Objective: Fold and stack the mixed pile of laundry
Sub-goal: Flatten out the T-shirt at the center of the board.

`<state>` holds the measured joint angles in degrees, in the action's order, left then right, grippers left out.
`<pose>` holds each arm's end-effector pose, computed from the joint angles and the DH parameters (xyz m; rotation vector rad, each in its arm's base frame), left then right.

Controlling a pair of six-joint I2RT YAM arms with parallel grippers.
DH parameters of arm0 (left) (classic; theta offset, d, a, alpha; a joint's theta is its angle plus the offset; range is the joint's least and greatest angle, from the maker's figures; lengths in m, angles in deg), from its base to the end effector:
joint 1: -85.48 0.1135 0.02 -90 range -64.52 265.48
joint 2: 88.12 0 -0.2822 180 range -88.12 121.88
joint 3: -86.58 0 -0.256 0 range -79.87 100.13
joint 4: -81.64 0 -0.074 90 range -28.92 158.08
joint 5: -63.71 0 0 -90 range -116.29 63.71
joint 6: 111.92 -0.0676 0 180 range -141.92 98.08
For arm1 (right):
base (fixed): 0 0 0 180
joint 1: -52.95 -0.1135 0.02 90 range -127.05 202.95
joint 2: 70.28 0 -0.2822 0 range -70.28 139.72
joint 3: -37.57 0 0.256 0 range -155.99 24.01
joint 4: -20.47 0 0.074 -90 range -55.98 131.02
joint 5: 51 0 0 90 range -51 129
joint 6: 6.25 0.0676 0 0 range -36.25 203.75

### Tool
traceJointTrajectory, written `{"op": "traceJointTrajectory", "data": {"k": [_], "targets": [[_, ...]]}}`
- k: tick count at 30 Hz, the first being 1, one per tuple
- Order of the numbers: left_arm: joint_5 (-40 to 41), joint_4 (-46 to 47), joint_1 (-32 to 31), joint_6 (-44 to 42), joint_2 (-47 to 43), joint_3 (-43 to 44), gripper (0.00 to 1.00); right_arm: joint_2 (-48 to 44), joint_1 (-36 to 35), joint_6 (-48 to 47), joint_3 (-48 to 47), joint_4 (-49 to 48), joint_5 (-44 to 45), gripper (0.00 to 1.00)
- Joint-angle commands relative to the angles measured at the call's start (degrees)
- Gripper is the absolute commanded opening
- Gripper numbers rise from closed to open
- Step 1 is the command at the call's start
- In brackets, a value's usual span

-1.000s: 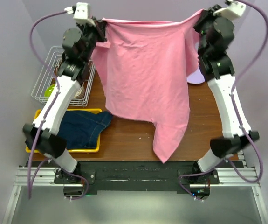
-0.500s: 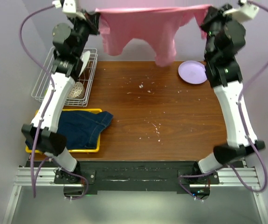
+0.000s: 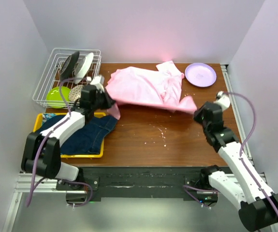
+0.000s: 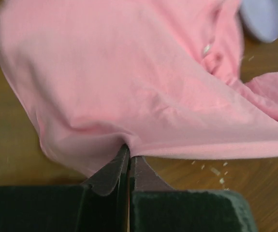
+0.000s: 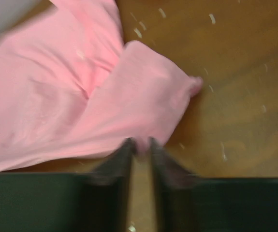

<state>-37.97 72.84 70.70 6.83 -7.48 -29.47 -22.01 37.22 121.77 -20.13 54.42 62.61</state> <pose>0.3309 -0.1015 0.2581 -0.1191 2.0706 -0.6809 0.2079 0.0304 0.3096 0.6337 1.8615 0.2031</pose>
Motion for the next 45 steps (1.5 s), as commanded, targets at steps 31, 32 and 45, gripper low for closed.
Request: {"op": "traceJointTrajectory", "data": {"k": [31,32,45], "targets": [[6.0,-13.2,0.4,9.7,8.6,15.5,0.59,68.1,-7.7,-23.7,-51.4,8.2,-4.0,0.70],[5.7,-13.3,0.5,9.6,8.4,15.5,0.58,68.9,-7.6,-23.8,-51.5,8.2,-3.3,0.70],[6.8,-14.0,0.6,9.0,8.1,15.8,0.58,69.5,-5.7,-25.8,-49.5,1.0,-9.4,0.75]]}}
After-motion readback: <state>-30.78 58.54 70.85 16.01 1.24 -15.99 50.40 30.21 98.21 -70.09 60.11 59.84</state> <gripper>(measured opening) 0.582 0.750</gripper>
